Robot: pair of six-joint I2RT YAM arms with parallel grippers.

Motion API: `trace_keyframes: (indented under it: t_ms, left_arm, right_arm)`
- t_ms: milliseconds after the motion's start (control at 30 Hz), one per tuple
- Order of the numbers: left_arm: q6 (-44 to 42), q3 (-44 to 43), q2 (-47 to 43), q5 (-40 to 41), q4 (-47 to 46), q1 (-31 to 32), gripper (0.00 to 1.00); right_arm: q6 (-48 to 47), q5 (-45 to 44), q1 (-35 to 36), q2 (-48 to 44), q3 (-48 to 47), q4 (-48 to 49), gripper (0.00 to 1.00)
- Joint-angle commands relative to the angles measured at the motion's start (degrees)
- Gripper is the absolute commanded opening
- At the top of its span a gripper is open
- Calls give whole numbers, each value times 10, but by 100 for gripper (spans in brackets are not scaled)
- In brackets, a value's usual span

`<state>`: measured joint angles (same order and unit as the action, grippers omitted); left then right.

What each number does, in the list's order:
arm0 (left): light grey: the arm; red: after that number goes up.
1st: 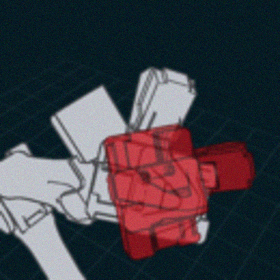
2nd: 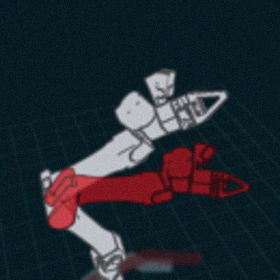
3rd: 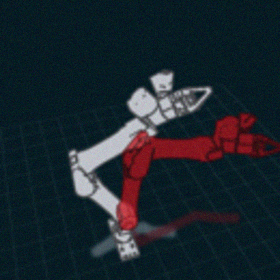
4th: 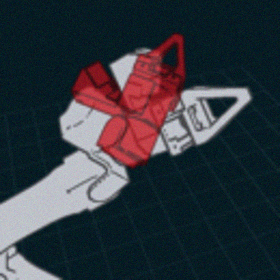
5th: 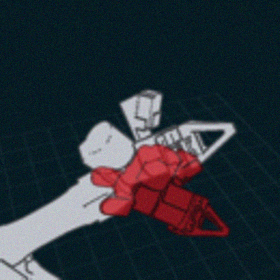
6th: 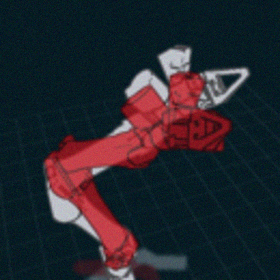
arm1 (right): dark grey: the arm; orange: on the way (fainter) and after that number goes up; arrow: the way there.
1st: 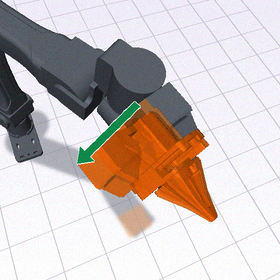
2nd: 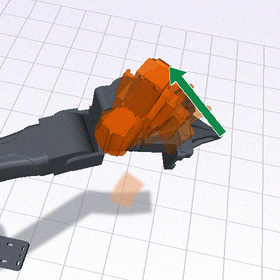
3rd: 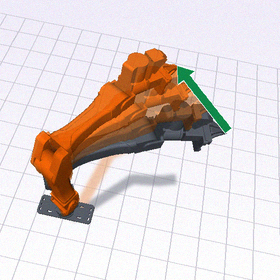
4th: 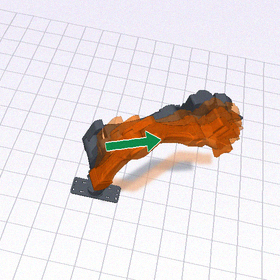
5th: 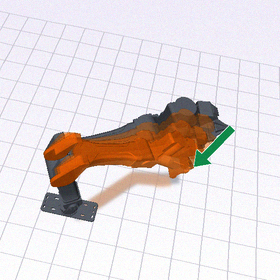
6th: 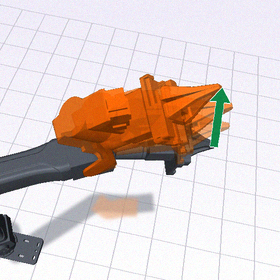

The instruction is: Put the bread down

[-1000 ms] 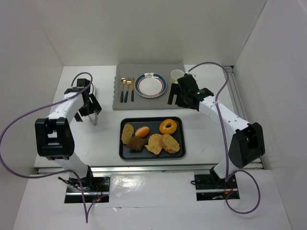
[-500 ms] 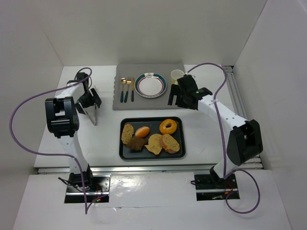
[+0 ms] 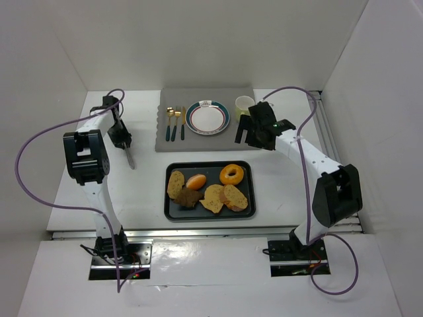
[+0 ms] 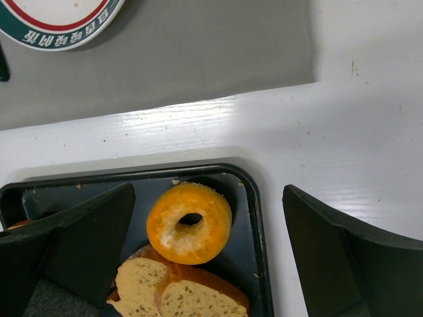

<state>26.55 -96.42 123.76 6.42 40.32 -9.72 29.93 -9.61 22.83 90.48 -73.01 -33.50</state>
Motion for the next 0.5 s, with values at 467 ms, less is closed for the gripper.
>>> trace_keyframes:
  t_ms: [467]
  left_arm:
    - [-62,35,-322,-102,61,202,14]
  right_arm:
    - [1,-42,-19,-57,-4,4,100]
